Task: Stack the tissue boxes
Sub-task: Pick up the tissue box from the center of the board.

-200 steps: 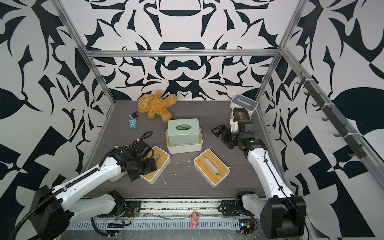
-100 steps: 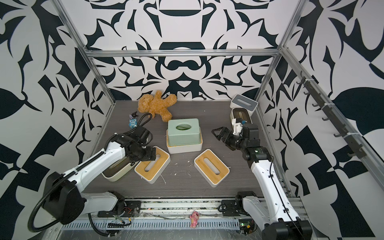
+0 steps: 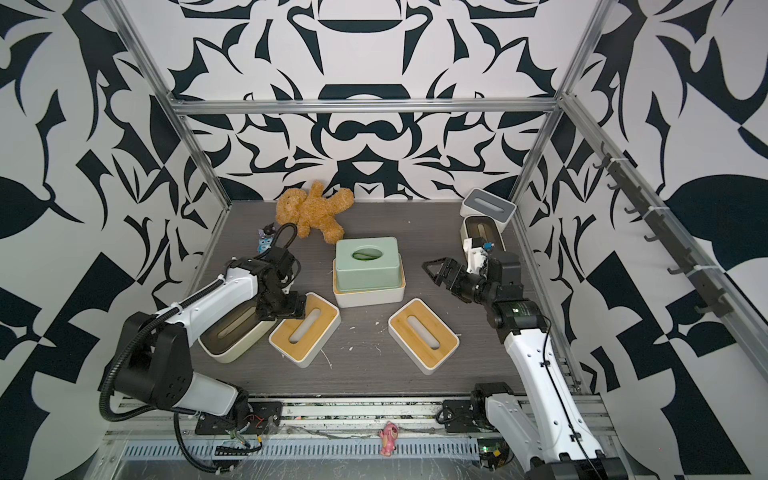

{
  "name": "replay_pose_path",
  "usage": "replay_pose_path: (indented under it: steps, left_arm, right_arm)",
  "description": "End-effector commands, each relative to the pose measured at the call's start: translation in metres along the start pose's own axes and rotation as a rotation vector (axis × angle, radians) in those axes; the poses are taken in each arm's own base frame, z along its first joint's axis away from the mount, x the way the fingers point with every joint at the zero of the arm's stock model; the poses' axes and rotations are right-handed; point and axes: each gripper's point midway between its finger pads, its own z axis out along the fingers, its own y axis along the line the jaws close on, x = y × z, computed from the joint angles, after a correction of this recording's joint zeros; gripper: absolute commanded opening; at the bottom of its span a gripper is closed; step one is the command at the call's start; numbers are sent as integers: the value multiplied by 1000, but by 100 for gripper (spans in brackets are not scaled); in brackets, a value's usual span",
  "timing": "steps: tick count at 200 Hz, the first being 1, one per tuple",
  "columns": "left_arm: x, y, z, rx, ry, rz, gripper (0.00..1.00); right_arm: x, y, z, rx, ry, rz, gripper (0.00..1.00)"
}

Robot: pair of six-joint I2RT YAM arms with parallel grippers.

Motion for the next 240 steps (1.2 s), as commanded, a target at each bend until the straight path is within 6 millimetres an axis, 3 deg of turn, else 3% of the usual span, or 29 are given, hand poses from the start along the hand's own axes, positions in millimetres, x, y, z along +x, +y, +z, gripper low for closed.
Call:
replay_pose_path:
  steps: [1, 54, 198, 240]
  left_arm:
    - [5, -1, -2, 11, 36, 30, 89]
    - [8, -4, 14, 19, 87, 2, 77]
    - [36, -19, 28, -40, 143, -68, 72]
    - [46, -15, 29, -57, 130, -125, 66]
  right_arm:
    - [-4, 13, -7, -36, -24, -53, 97]
    - [-5, 14, -7, -39, -30, -51, 97]
    - [-4, 13, -4, -57, -25, -27, 97]
    - [-4, 15, -6, -63, -27, -28, 97]
